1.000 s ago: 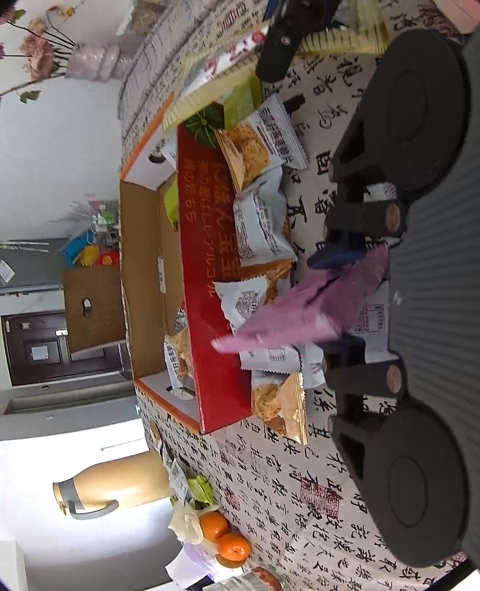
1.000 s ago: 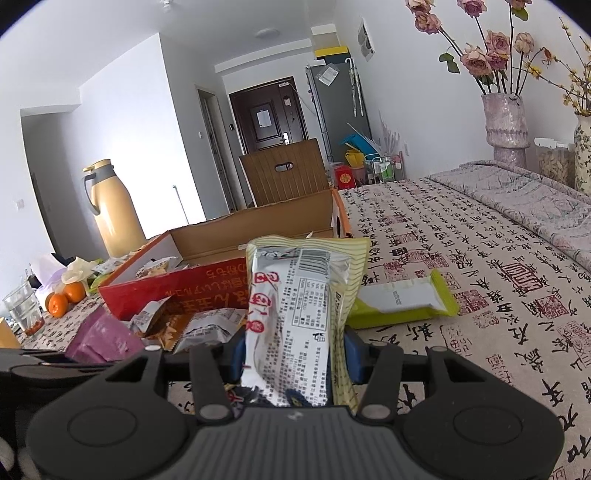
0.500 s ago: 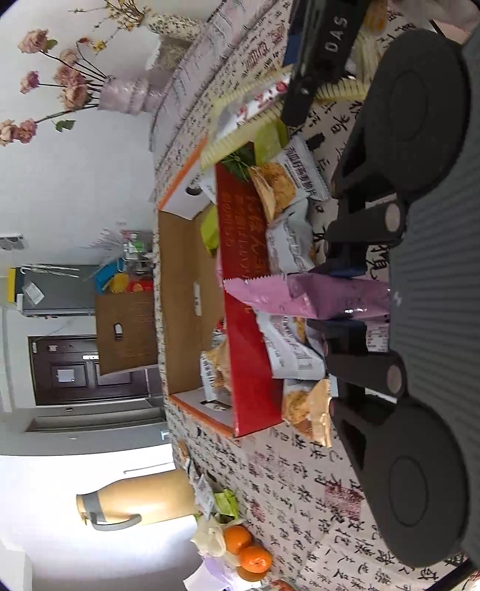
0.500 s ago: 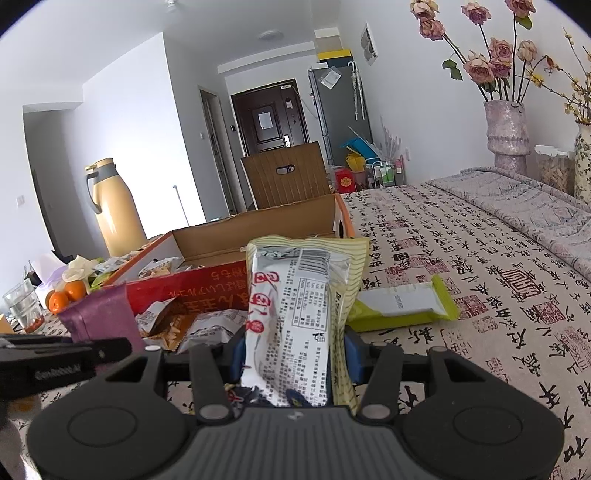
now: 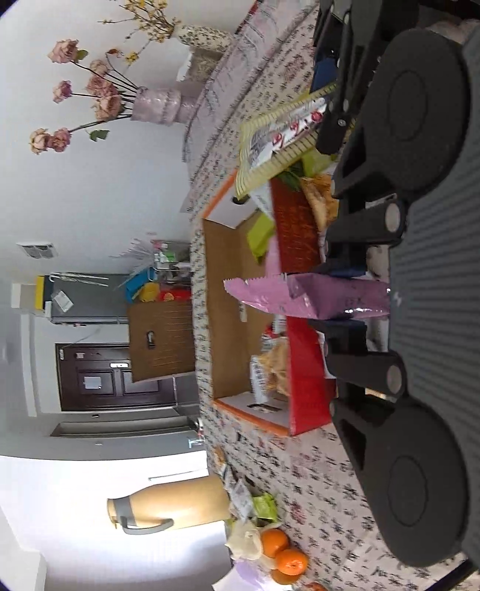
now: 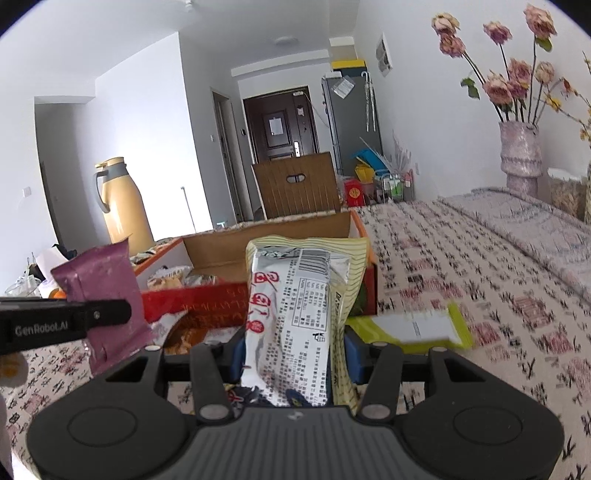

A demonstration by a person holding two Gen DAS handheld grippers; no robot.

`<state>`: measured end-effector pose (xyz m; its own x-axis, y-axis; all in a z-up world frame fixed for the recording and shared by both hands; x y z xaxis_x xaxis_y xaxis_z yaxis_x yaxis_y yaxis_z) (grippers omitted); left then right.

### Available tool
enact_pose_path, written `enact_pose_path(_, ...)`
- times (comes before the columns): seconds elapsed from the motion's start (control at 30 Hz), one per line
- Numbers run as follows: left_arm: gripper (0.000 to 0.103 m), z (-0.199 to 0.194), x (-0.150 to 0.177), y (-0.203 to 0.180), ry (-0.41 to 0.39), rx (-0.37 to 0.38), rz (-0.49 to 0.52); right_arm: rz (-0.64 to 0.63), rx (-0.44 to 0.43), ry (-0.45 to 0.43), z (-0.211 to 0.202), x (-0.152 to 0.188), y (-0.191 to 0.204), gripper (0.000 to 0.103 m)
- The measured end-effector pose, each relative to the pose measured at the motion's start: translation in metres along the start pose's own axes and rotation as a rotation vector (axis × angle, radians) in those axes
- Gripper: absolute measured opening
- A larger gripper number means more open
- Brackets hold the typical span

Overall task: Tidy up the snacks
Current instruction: 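Carry the wafer packet and pink packet over the box with both tools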

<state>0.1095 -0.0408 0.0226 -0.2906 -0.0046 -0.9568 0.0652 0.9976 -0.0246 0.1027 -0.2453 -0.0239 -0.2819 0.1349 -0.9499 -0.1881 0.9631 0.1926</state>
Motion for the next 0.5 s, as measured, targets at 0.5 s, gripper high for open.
enact_pose_path(0.5, 0.021, 0.043, -0.055, 0.005, -0.099, 0.013, 0.014, -0.019, -0.017, -0.055, 0.072, -0.059, 0.005, 0.05)
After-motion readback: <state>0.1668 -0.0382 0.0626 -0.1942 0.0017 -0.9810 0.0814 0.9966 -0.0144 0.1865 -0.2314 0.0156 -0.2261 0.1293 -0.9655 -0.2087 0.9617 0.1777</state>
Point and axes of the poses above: each gripper's, at about its wrist camera, not at the fingertips, and z roughly the way its jaws point, y to its left, x to its underside, the point moved 2 cm from there along z, roughly the way its jaws point, and after that the axes turned 11 degrees about -y, right-handed, at the moved point
